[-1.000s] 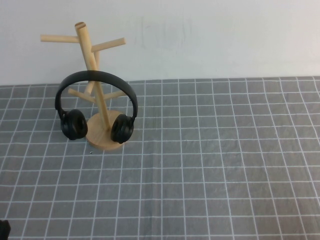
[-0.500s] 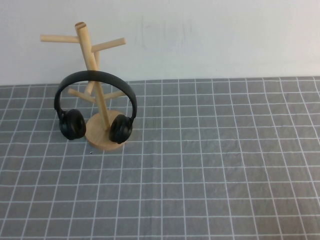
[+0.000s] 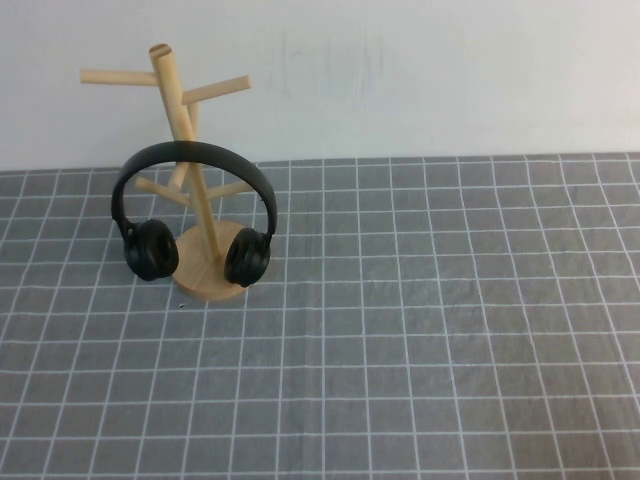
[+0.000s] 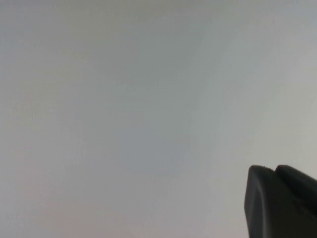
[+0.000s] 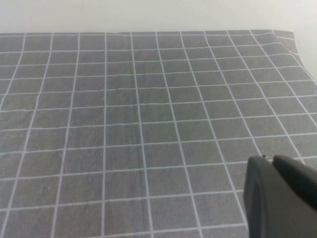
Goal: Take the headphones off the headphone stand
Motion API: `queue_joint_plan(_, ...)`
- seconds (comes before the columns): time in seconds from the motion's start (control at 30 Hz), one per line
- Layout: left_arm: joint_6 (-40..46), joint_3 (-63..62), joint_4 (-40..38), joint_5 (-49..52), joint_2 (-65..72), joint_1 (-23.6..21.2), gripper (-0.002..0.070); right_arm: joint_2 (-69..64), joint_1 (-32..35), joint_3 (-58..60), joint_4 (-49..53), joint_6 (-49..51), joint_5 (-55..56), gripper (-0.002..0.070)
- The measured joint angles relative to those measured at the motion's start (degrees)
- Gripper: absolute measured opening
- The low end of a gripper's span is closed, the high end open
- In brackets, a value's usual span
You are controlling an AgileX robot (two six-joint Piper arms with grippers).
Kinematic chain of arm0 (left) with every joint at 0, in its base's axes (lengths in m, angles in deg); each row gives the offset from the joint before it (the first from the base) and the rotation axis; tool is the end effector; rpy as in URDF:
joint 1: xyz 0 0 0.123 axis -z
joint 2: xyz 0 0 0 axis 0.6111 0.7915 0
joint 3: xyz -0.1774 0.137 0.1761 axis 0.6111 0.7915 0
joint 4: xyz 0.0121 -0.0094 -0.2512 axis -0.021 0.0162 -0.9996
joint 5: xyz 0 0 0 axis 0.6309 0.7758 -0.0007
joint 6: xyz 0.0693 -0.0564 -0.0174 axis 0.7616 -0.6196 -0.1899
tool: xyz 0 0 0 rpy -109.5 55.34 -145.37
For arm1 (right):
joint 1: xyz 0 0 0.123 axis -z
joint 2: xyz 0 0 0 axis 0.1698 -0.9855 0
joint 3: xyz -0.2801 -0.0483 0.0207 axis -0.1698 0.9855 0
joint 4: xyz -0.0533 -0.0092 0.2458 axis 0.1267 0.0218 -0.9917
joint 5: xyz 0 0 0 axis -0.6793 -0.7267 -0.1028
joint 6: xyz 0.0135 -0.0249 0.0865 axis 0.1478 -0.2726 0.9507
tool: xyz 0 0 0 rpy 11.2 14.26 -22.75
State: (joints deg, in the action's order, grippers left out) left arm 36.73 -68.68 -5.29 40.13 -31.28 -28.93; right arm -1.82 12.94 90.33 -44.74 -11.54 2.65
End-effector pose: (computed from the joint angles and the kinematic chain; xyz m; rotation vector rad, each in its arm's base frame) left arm 0.0221 0.0006 0.2840 0.0181 0.7200 -0.1178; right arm 0.0523 -0.0073 0.1762 0.0612 1.8059 -0.0992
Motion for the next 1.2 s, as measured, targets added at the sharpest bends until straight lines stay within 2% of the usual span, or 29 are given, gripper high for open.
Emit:
queue_joint_plan(0.2,6.39,-12.86,0.00,11.39,2.27,0.00,-0.0004,0.00,0.00,0.00,0.00,0.00,0.00,-0.0006)
queue_joint_plan(0.3,4.44,-18.73,-1.45,17.37,6.90,0.00,-0.0004,0.00,0.00,0.00,0.00,0.00,0.00,-0.0006)
queue_joint_plan(0.5,1.26,-27.17,-7.49,39.36,20.38,0.00,-0.0004,0.00,0.00,0.00,0.00,0.00,0.00,-0.0006)
queue_joint_plan(0.6,1.76,-27.33,-7.58,43.78,26.22,0.00,-0.0004,0.00,0.00,0.00,0.00,0.00,0.00,-0.0006)
queue_joint_plan(0.87,2.75,-27.41,-6.74,45.46,41.05,0.00,-0.0004,0.00,0.00,0.00,0.00,0.00,0.00,-0.0006)
queue_joint_plan(1.2,7.56,-27.41,7.55,37.50,58.32,0.00,-0.0003,0.00,0.00,0.00,0.00,0.00,0.00,-0.0006)
